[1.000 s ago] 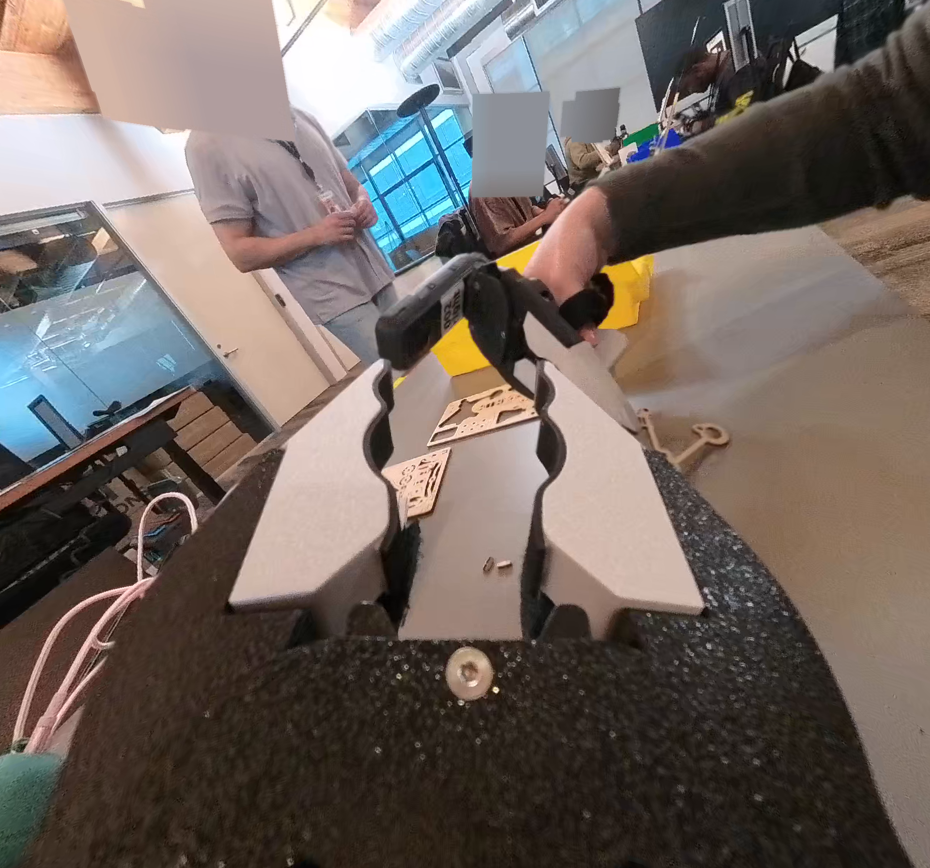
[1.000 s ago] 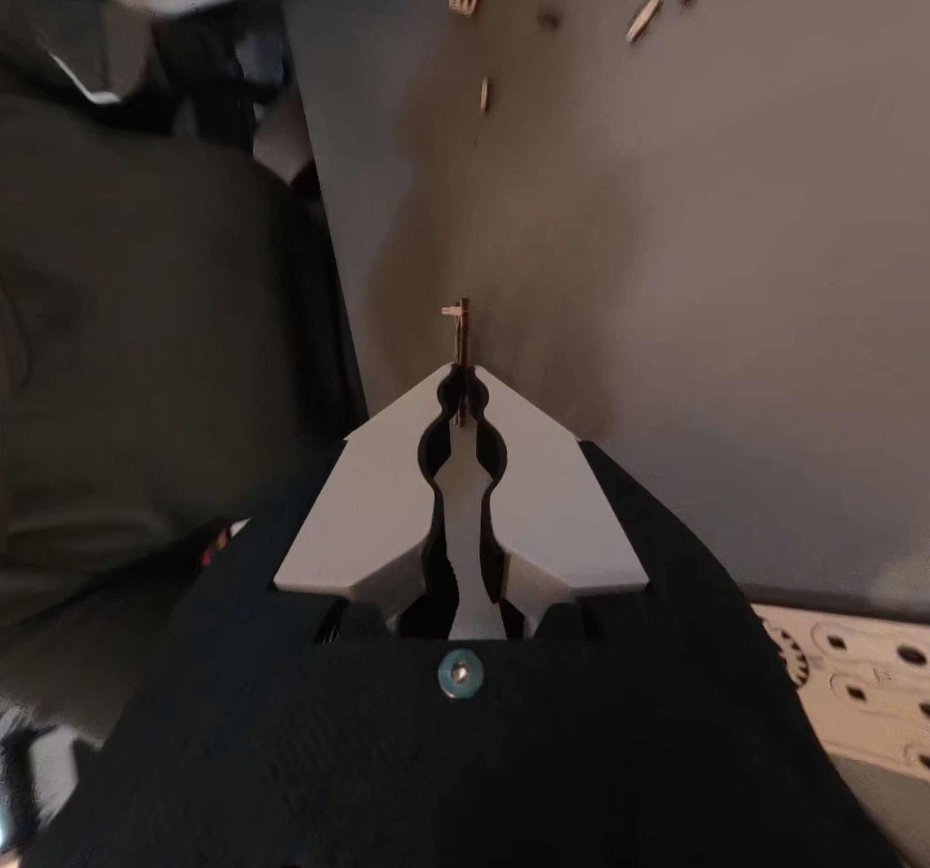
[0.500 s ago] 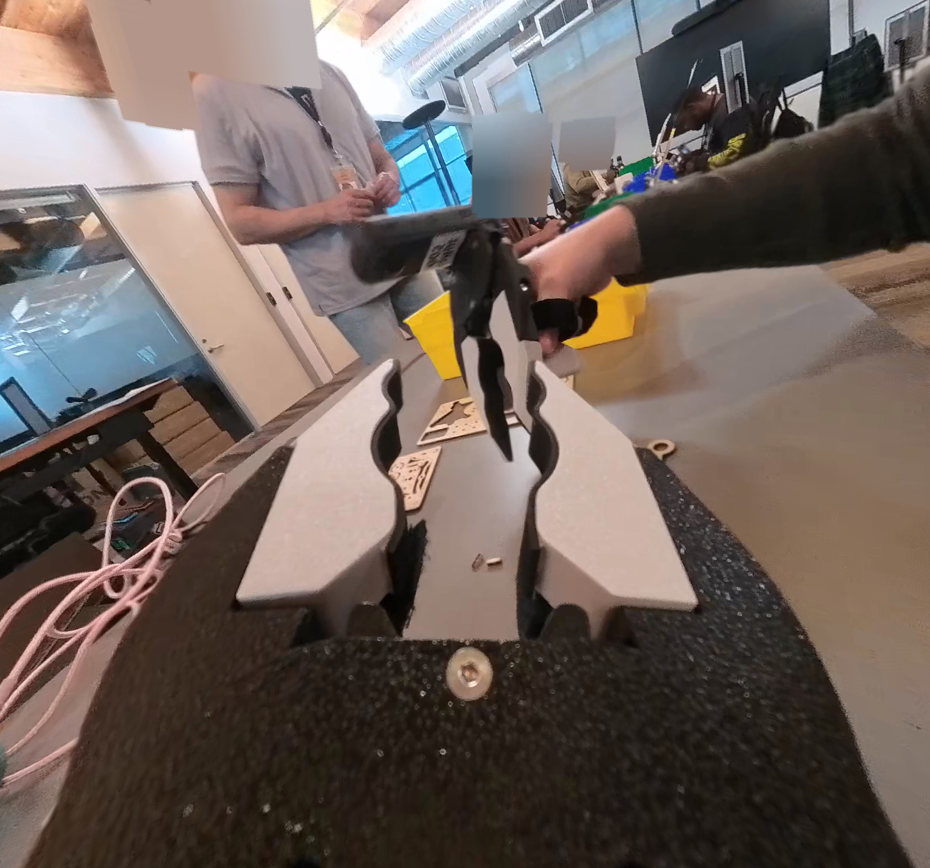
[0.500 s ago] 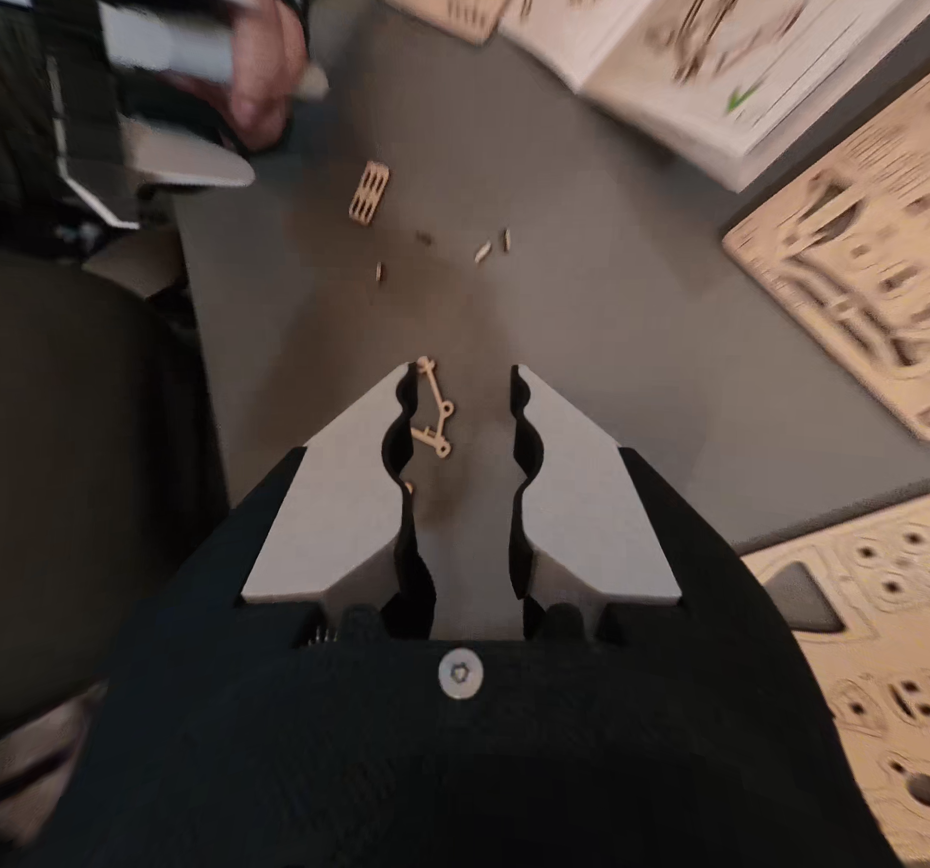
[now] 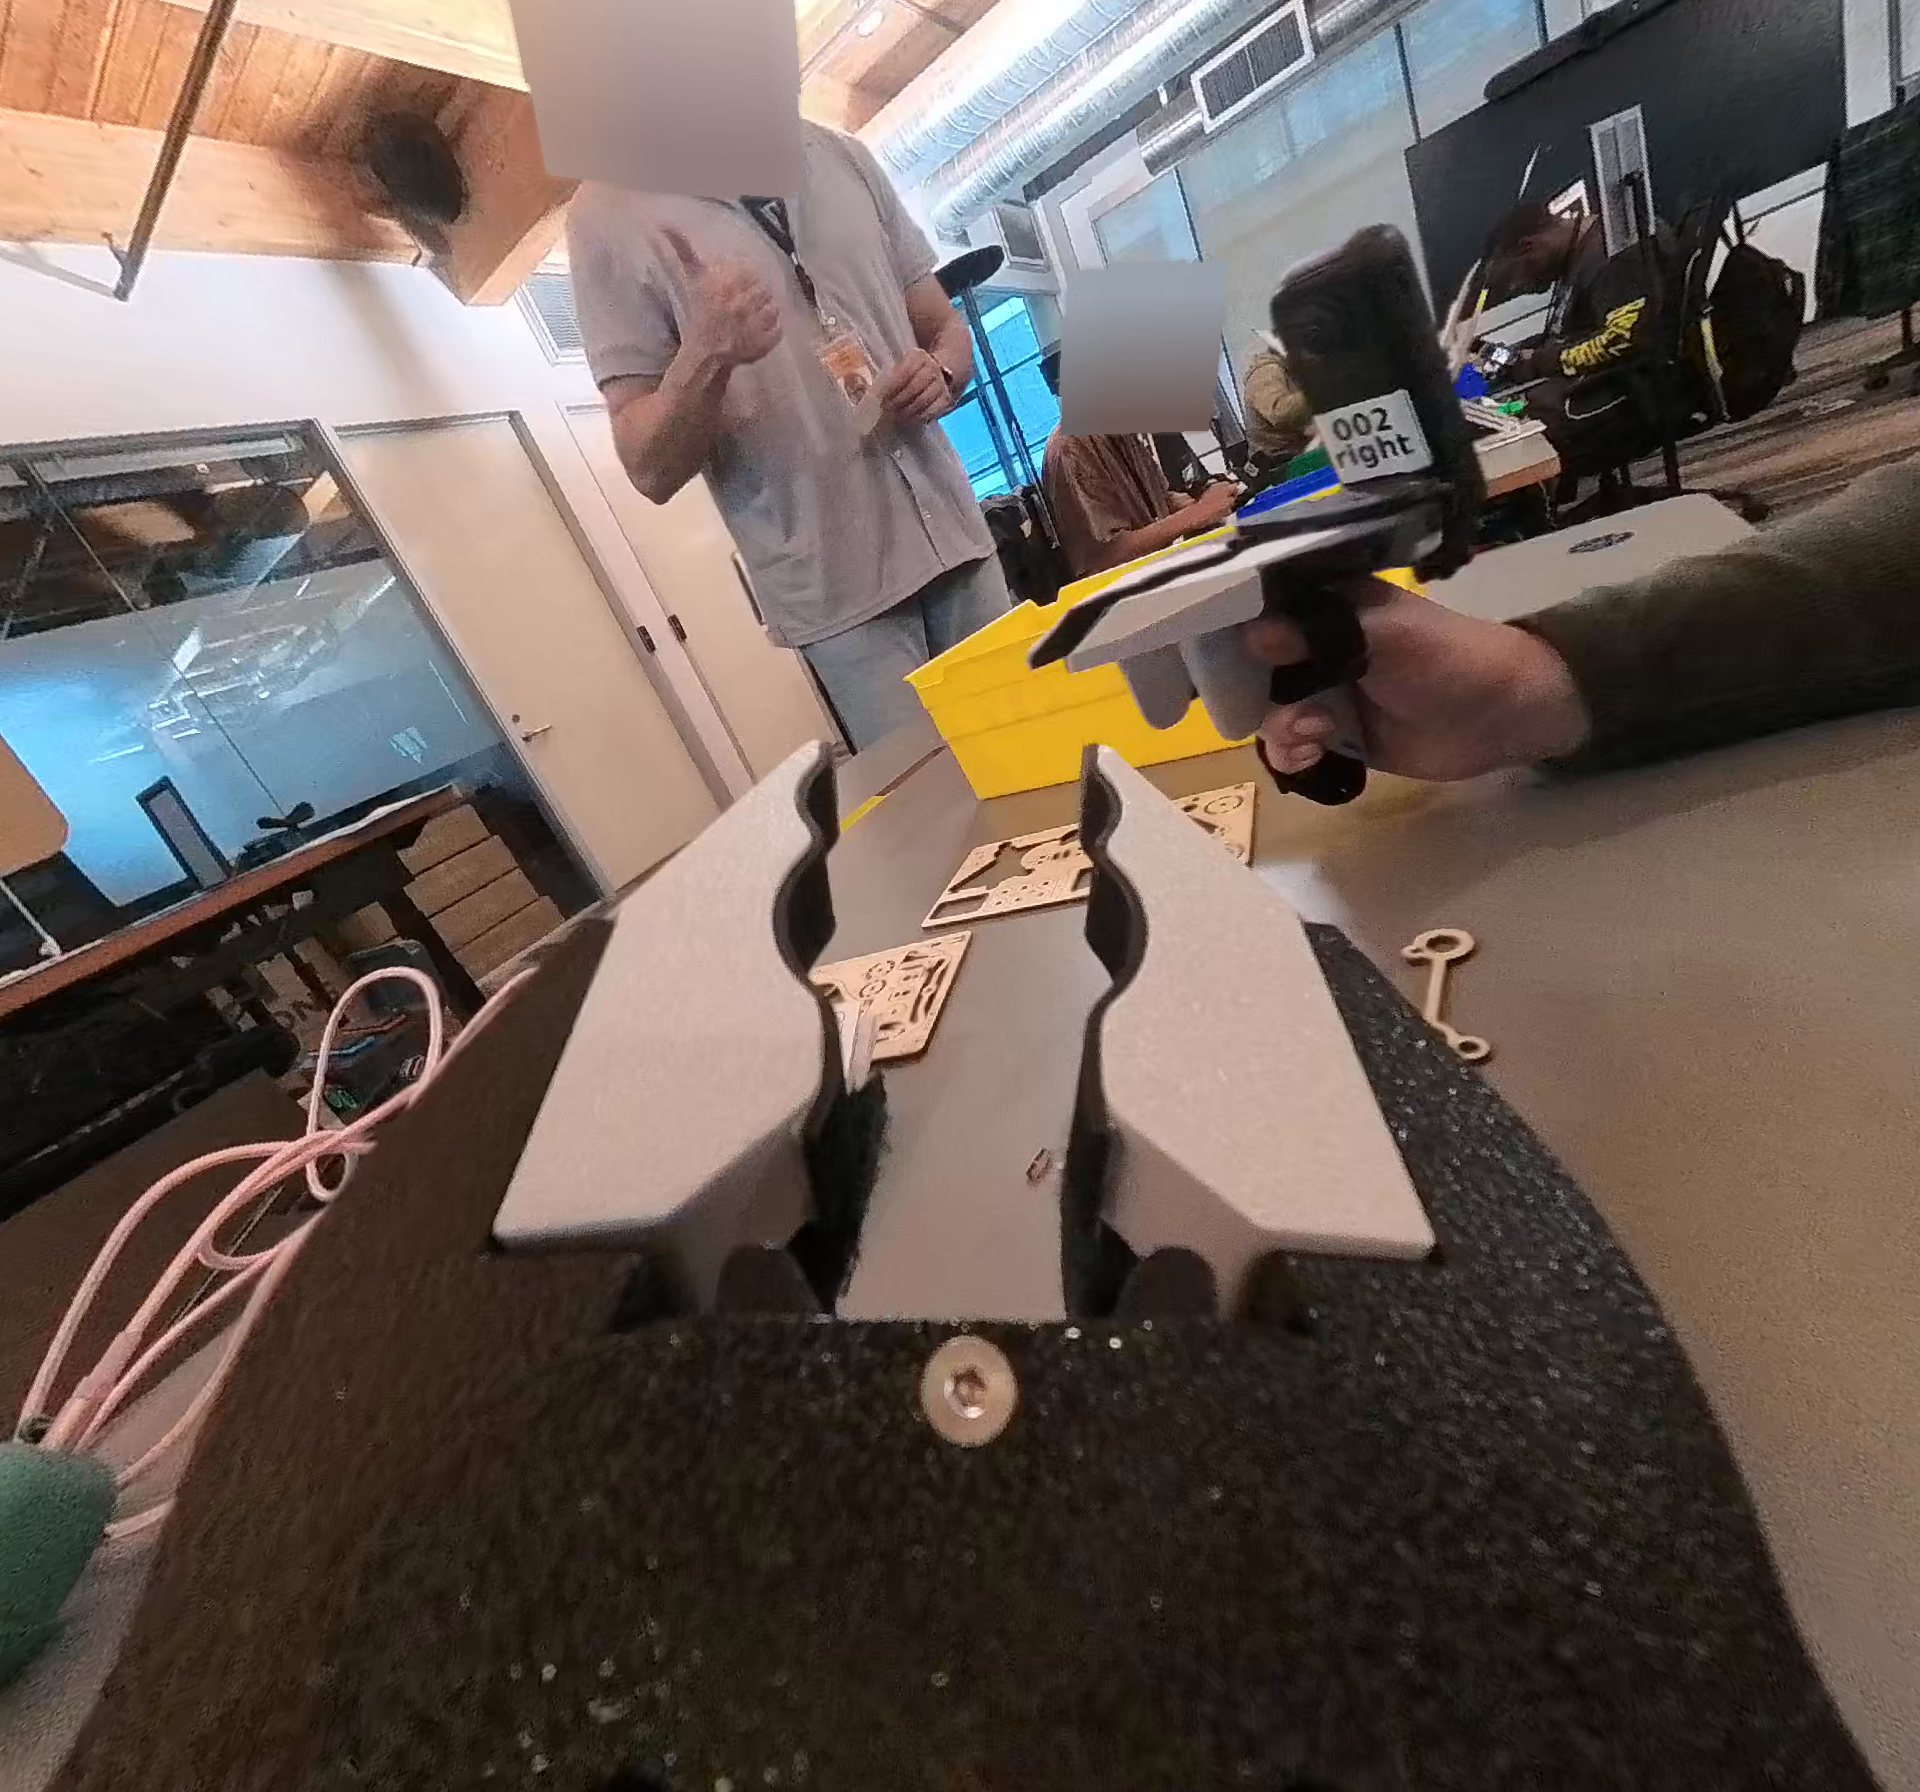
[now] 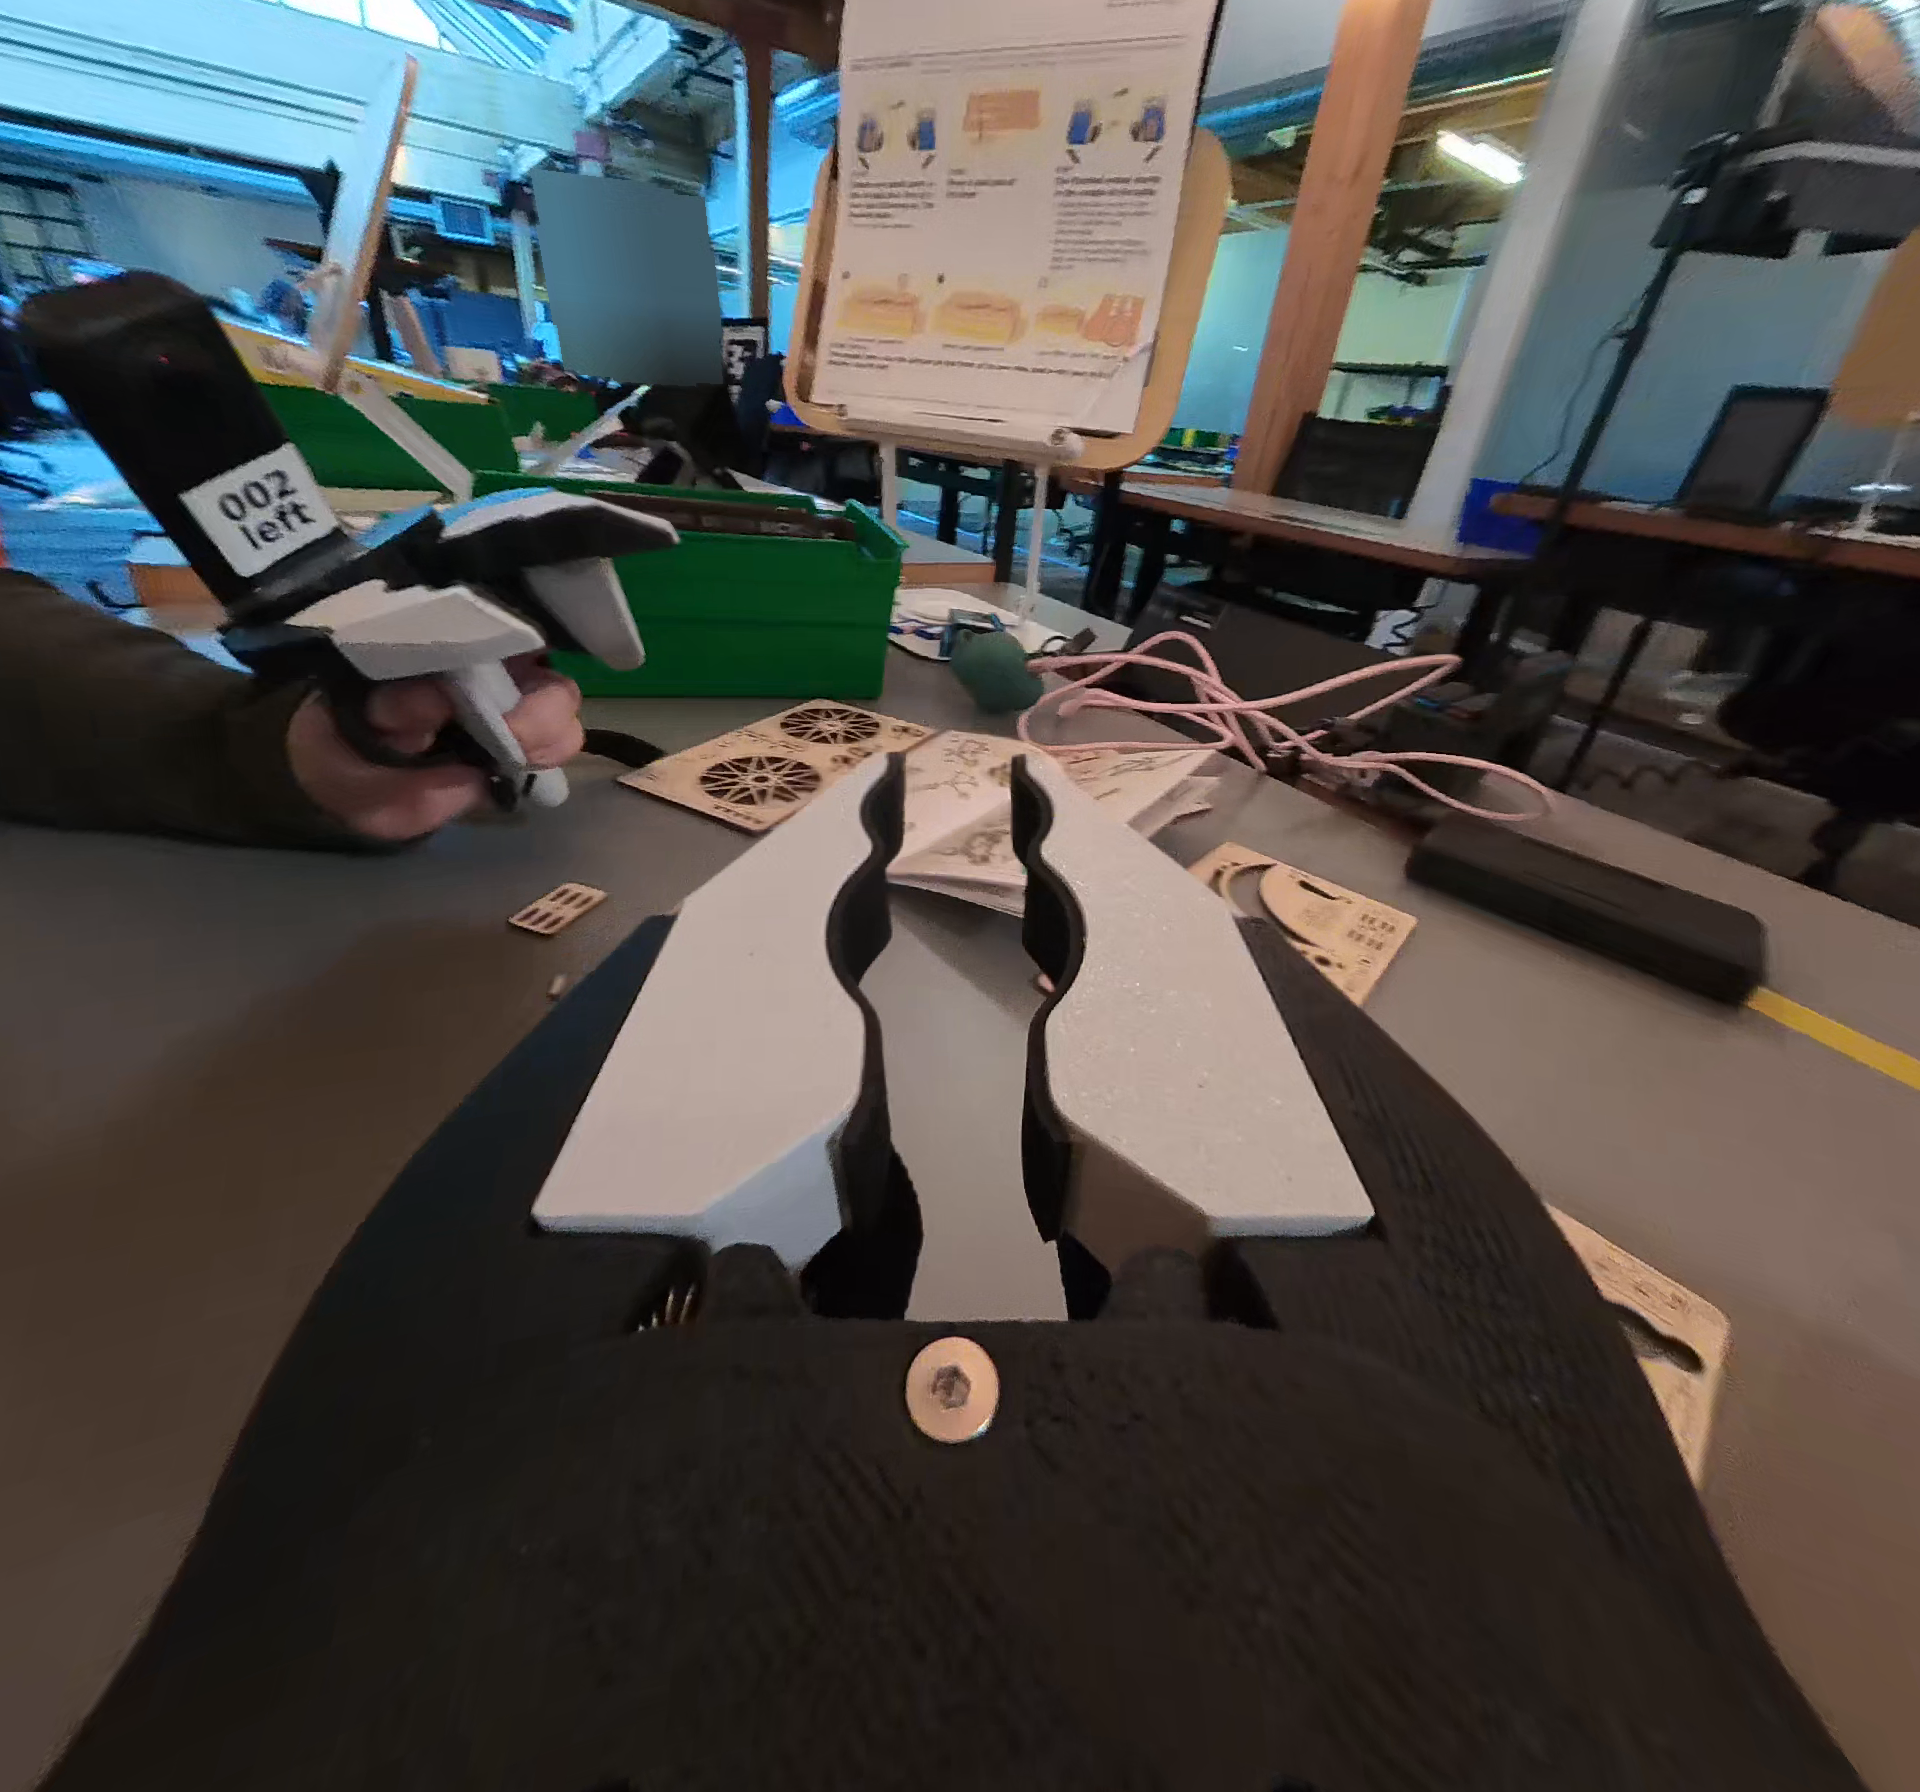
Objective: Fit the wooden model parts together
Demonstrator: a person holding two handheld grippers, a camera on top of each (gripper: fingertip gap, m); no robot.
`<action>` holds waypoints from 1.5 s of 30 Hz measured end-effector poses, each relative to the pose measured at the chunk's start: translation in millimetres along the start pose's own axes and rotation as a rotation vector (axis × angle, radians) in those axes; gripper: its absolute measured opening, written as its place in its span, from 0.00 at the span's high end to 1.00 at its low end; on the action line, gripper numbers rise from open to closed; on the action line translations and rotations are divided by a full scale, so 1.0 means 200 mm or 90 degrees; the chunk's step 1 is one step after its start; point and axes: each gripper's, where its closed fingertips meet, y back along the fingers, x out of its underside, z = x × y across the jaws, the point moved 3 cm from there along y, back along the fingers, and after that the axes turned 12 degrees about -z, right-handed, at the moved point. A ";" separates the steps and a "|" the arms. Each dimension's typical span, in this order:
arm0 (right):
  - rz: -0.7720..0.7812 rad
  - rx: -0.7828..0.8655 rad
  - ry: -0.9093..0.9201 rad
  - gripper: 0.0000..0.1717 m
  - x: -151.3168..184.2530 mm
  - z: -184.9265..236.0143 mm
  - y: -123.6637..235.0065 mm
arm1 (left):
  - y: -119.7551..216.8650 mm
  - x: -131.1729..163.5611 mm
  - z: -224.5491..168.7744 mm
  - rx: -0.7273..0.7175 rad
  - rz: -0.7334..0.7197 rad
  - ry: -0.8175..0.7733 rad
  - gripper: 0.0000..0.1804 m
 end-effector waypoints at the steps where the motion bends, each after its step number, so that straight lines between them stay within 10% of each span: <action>1: 0.003 0.007 0.009 0.90 0.01 -0.01 0.00 | 0.00 0.00 0.01 -0.004 0.001 0.005 0.76; 18: 0.065 -0.059 -0.010 0.94 0.09 0.07 -0.03 | 0.02 0.03 0.06 -0.030 -0.001 0.063 0.84; 45: 0.507 -0.265 -0.110 0.89 0.47 0.35 0.04 | 0.02 0.10 0.05 -0.009 0.029 0.142 0.88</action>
